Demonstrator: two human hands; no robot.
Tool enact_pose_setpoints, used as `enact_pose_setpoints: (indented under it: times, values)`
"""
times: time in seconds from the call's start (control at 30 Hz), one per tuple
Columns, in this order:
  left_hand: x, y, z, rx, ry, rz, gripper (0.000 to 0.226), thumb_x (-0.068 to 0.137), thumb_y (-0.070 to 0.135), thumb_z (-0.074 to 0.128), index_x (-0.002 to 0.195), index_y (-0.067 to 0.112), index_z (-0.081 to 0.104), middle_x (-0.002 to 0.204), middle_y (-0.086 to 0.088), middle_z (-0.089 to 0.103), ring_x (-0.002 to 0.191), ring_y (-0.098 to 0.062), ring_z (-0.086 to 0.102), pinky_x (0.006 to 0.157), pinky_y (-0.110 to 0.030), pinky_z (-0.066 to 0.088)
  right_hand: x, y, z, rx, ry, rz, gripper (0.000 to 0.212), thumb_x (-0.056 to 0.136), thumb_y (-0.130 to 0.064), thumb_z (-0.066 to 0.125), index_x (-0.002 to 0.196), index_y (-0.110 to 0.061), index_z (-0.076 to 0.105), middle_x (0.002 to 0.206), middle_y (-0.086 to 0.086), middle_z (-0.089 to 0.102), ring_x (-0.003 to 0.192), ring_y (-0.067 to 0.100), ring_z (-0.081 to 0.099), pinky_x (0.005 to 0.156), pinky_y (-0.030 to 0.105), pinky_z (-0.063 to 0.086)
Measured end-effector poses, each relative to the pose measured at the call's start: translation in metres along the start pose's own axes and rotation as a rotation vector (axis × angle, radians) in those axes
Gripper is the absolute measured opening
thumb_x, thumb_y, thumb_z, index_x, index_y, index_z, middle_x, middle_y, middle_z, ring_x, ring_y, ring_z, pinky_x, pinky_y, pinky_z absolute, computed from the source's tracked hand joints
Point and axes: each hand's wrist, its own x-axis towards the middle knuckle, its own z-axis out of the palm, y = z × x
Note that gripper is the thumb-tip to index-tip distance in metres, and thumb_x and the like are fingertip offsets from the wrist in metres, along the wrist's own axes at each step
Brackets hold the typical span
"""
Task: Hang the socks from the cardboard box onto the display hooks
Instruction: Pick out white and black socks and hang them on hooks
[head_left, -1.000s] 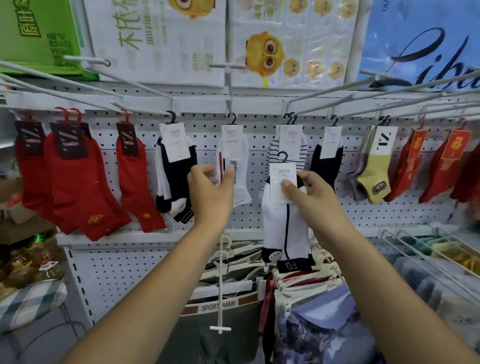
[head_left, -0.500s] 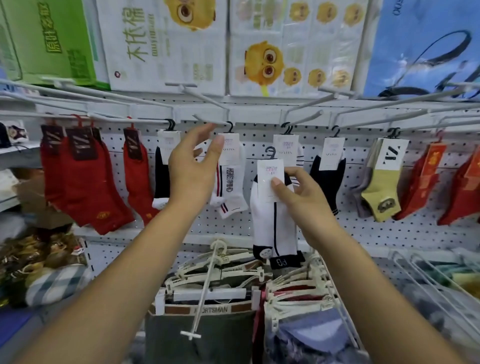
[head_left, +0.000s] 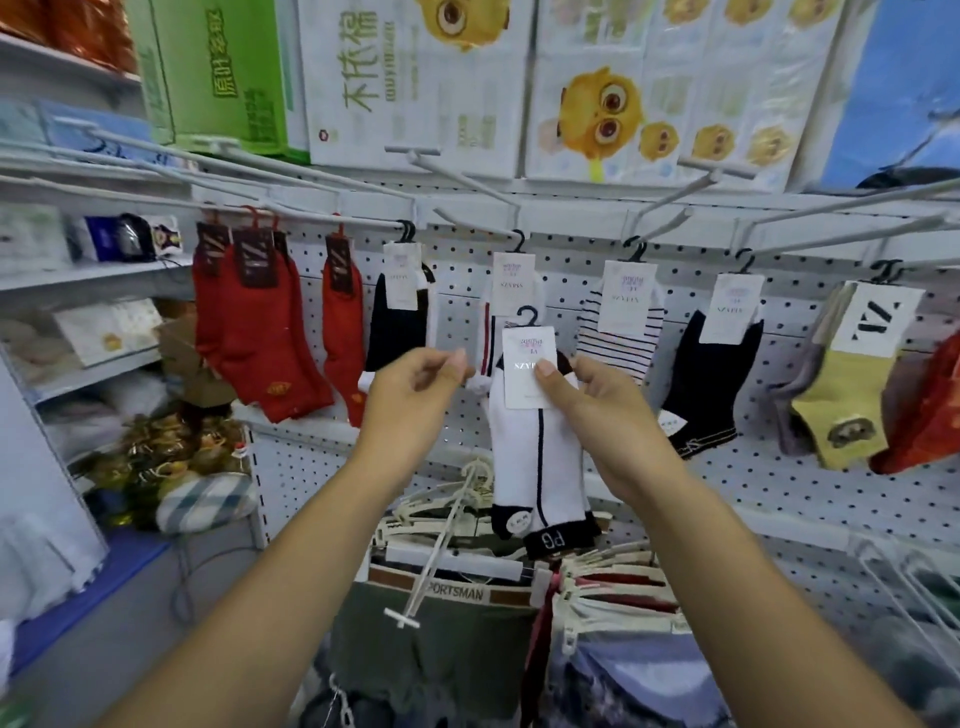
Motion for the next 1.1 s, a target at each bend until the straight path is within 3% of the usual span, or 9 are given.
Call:
enact_pose_setpoints:
  times: [0.1,0.23,0.37,0.43,0.53,0.67,0.83,1.0,1.1]
  values:
    - [-0.011,-0.019,-0.013,0.037,0.061,-0.089,0.021,0.099,0.037,0.062,0.1,0.02,0.075,0.099,0.009,0.077,0.098,-0.005,0.07,0.097,-0.038,0.055,0.001,0.005,0.009,-0.036,-0.004,0.008,0.02,0.096,-0.036,0.064,0.104,-0.02,0.074,0.1,-0.003,0.079,0.096,0.018,0.074,0.092,0.044,0.057]
    - [-0.018,-0.028,-0.03,0.071,0.119,-0.14,0.022,0.098,0.04,0.063,0.104,0.022,0.074,0.107,0.007,0.075,0.104,-0.01,0.068,0.099,-0.041,0.055,0.001,0.018,0.021,-0.043,0.055,-0.002,0.02,0.096,-0.034,0.065,0.103,-0.018,0.075,0.093,-0.005,0.078,0.089,0.013,0.075,0.075,0.027,0.056]
    - [-0.022,-0.027,-0.033,0.052,0.029,-0.18,0.025,0.096,0.042,0.066,0.111,0.023,0.07,0.112,0.007,0.074,0.108,-0.009,0.068,0.102,-0.04,0.054,0.0,0.027,0.031,-0.006,0.067,0.034,0.018,0.095,-0.033,0.067,0.105,-0.02,0.074,0.094,-0.006,0.079,0.089,0.012,0.075,0.081,0.031,0.059]
    - [-0.02,-0.028,-0.03,0.06,0.013,-0.184,0.034,0.095,0.042,0.067,0.12,0.02,0.067,0.12,0.006,0.07,0.112,-0.009,0.065,0.105,-0.037,0.051,0.0,0.03,0.035,-0.006,0.056,0.052,0.014,0.094,-0.035,0.068,0.099,-0.024,0.074,0.096,-0.007,0.078,0.092,0.012,0.075,0.086,0.034,0.058]
    - [0.002,-0.031,-0.029,0.119,0.131,-0.187,0.053,0.095,0.044,0.067,0.139,0.018,0.053,0.138,0.002,0.058,0.125,-0.014,0.055,0.106,-0.033,0.045,-0.001,0.032,0.037,-0.012,0.057,0.064,0.024,0.092,-0.04,0.069,0.108,-0.023,0.074,0.106,-0.006,0.077,0.099,0.013,0.073,0.092,0.037,0.057]
    - [0.062,-0.027,-0.036,0.184,0.185,-0.17,0.078,0.091,0.05,0.07,0.153,0.019,0.036,0.151,0.0,0.047,0.137,-0.021,0.047,0.111,-0.036,0.042,0.0,0.032,0.036,0.034,0.066,0.07,0.012,0.096,-0.031,0.067,0.101,-0.022,0.074,0.098,-0.006,0.079,0.09,0.011,0.075,0.079,0.029,0.058]
    - [0.125,0.005,-0.028,0.165,0.187,0.013,0.063,0.088,0.038,0.077,0.138,0.014,0.048,0.124,0.008,0.055,0.111,-0.007,0.051,0.085,-0.015,0.038,0.011,0.027,0.043,0.026,0.103,0.095,0.044,0.09,-0.042,0.071,0.126,-0.016,0.067,0.113,-0.002,0.075,0.099,0.014,0.074,0.094,0.041,0.057]
    - [0.145,0.007,-0.024,0.215,0.228,0.084,0.059,0.082,0.032,0.085,0.127,0.01,0.054,0.11,0.006,0.057,0.097,-0.009,0.056,0.07,-0.012,0.041,0.017,0.015,0.046,0.018,0.125,0.067,0.026,0.094,-0.036,0.068,0.111,-0.016,0.072,0.096,-0.004,0.079,0.089,0.014,0.076,0.087,0.038,0.059]
    - [0.149,-0.006,-0.031,0.167,0.269,0.11,0.044,0.078,0.03,0.088,0.105,0.012,0.058,0.102,0.002,0.064,0.093,-0.016,0.062,0.076,-0.022,0.048,0.019,0.011,0.047,0.027,0.145,0.049,0.022,0.095,-0.032,0.067,0.107,-0.015,0.073,0.094,-0.004,0.079,0.088,0.014,0.076,0.086,0.038,0.06]
